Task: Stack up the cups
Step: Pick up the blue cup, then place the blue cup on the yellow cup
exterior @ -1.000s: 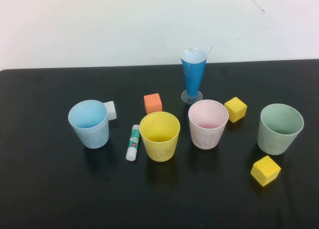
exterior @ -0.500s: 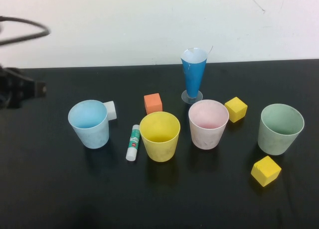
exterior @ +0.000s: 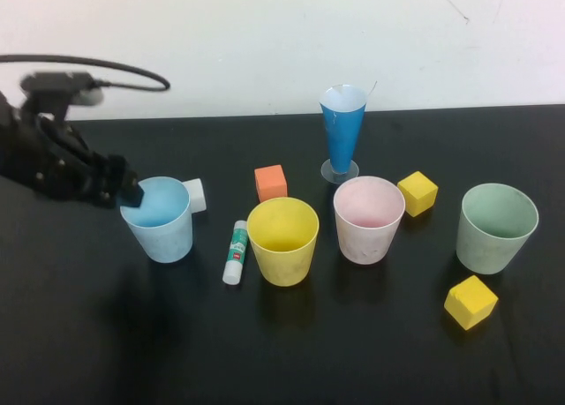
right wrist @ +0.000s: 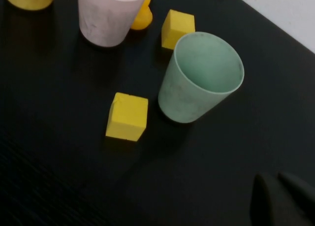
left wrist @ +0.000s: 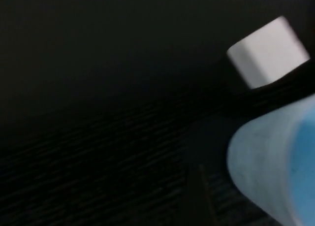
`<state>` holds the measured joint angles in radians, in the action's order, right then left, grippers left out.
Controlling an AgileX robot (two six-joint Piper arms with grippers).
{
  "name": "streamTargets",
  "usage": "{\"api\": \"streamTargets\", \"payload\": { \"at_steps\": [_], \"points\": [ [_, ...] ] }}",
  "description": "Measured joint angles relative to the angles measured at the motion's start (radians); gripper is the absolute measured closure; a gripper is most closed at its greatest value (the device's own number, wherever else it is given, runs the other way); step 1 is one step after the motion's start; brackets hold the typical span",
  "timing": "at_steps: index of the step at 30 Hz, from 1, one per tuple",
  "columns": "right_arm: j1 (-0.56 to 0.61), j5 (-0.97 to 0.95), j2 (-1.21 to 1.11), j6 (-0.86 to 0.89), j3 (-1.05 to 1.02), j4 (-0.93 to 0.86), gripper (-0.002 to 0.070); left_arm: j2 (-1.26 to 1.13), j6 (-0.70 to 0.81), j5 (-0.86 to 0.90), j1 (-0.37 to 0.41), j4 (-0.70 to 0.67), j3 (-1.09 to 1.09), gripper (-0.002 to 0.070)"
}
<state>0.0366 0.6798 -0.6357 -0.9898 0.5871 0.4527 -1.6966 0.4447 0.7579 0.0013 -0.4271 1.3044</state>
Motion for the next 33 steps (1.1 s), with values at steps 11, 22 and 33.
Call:
{"api": "streamTargets", "payload": {
  "at_steps": [11,22,33],
  "points": [
    [0.0,0.0,-0.005,0.0,0.0,0.025,0.0678,-0.154,0.079,0.113,0.0,-0.096,0.084,0.0635],
    [0.0,-0.027,-0.008,-0.023,0.0,0.028,0.0679,-0.006,0.044,0.271,-0.128,-0.179,0.276,0.0649],
    [0.0,-0.041,-0.009,-0.026,0.0,0.028,0.0679,-0.078,-0.031,0.196,-0.382,0.064,0.278,0.065]
  ]
}}
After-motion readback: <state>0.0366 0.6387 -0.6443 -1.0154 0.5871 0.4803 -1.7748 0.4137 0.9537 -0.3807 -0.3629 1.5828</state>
